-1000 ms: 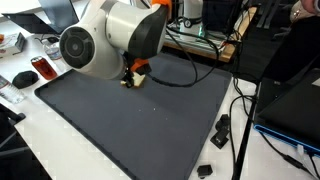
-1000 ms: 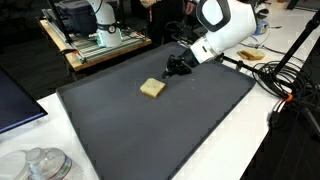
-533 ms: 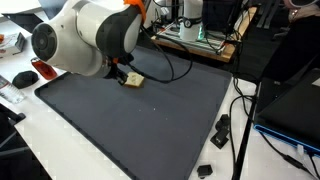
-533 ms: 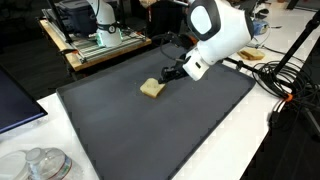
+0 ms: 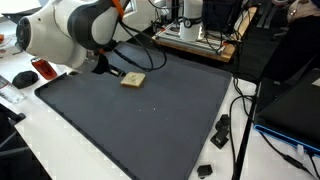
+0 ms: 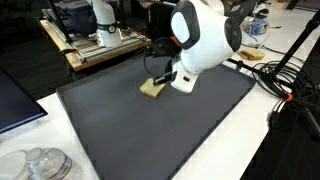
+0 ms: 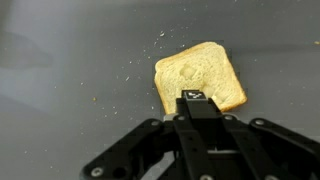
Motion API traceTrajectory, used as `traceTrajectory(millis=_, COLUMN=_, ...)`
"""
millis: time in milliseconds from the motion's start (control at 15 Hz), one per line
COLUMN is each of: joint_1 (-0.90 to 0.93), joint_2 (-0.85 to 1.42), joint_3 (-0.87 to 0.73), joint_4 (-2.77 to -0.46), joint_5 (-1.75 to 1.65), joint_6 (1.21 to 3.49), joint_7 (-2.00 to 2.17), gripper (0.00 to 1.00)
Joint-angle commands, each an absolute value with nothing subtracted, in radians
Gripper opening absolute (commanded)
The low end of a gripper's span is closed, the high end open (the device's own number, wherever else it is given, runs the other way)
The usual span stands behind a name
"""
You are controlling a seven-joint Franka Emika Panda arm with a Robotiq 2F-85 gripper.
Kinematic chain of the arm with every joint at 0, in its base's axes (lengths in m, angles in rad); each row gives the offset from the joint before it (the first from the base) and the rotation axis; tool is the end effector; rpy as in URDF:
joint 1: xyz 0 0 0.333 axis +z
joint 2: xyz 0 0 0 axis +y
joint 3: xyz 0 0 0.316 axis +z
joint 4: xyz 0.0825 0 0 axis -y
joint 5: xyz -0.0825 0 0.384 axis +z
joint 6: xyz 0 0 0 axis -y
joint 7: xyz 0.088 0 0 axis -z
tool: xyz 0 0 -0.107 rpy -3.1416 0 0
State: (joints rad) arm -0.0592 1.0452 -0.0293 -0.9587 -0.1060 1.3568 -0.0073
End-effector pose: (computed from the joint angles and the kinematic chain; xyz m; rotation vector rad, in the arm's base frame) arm 0.7008 -0.0684 0.1966 2.8767 -0.0905 -0.9729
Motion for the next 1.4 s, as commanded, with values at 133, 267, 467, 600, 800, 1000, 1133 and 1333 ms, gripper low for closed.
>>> traceTrajectory(millis=133, joint_1=-0.153, joint_2=1.09, joint_3=0.027, joint_4=-0.868, joint_5=-0.004, joint_6=1.28, joint_7=-0.226, gripper=0.05)
traceTrajectory(millis=267, joint_1=-0.186, joint_2=1.099, joint_3=0.044, joint_4=-0.861, joint_5=0.031, joint_6=1.301, joint_7=-0.293, gripper=0.05)
traceTrajectory(millis=467, joint_1=-0.236, joint_2=1.116, joint_3=0.076, joint_4=-0.854, joint_5=0.074, joint_6=1.325, joint_7=-0.395, gripper=0.05)
traceTrajectory(millis=600, joint_1=-0.273, joint_2=1.126, joint_3=0.098, joint_4=-0.848, joint_5=0.1, joint_6=1.315, joint_7=-0.468, gripper=0.05)
traceTrajectory(millis=800, joint_1=-0.329, joint_2=1.137, joint_3=0.128, joint_4=-0.847, joint_5=0.147, joint_6=1.309, joint_7=-0.561, gripper=0.05)
traceTrajectory(millis=1000, joint_1=-0.377, joint_2=1.149, joint_3=0.156, joint_4=-0.851, joint_5=0.19, joint_6=1.316, joint_7=-0.639, gripper=0.05)
traceTrajectory(millis=1133, joint_1=-0.404, joint_2=1.152, joint_3=0.171, joint_4=-0.861, joint_5=0.215, joint_6=1.326, joint_7=-0.684, gripper=0.05)
traceTrajectory(millis=1333, joint_1=-0.435, joint_2=1.152, joint_3=0.182, joint_4=-0.881, joint_5=0.238, joint_6=1.34, joint_7=-0.728, gripper=0.05)
